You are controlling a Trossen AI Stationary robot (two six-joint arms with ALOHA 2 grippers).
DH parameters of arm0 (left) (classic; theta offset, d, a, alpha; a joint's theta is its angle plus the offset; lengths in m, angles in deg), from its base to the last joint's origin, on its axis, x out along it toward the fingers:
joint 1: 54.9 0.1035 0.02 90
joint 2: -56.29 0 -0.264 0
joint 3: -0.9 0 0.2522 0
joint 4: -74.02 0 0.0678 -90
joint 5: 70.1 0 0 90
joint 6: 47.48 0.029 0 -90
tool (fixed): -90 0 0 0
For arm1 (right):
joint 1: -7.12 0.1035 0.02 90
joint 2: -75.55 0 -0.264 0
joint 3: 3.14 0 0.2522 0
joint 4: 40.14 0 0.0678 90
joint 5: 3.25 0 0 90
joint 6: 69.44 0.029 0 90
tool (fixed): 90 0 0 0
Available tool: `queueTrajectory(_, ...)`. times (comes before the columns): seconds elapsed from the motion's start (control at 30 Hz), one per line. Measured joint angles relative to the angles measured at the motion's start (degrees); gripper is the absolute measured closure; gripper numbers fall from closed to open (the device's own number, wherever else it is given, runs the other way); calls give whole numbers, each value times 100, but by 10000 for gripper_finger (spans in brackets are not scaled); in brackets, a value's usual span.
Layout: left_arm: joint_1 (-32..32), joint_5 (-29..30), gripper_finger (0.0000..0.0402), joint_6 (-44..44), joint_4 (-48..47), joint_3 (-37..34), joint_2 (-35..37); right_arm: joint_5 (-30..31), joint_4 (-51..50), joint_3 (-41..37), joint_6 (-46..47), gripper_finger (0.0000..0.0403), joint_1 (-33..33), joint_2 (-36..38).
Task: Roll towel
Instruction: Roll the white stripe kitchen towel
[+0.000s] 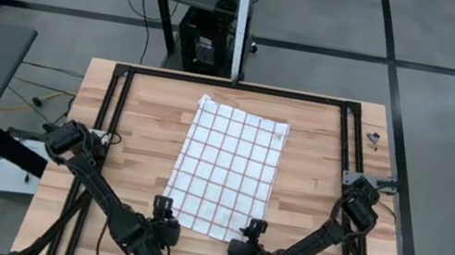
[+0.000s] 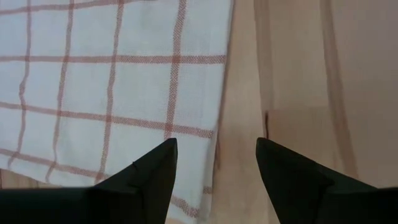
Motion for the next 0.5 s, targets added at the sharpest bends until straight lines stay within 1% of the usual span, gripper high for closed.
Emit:
queueTrajectory(0.07, 49, -190, 199, -13, 198, -98, 0, 33, 0, -5, 1, 196, 1, -2)
queueTrajectory(0.17, 115, -679, 199, 158, 611, -321, 0, 0, 4, -5, 4, 196, 0, -2)
queueTrajectory(0.2, 116, -701, 199, 204, 657, -396, 0, -4, 7, -5, 4, 196, 0, -1)
queueTrajectory(0.33, 108, -292, 199, 140, 477, -585, 0, -22, 25, -6, 5, 196, 0, 0)
queueTrajectory(0.5, 178, -297, 199, 472, 775, -854, -4, -33, 100, -12, 3, 196, 2, 2)
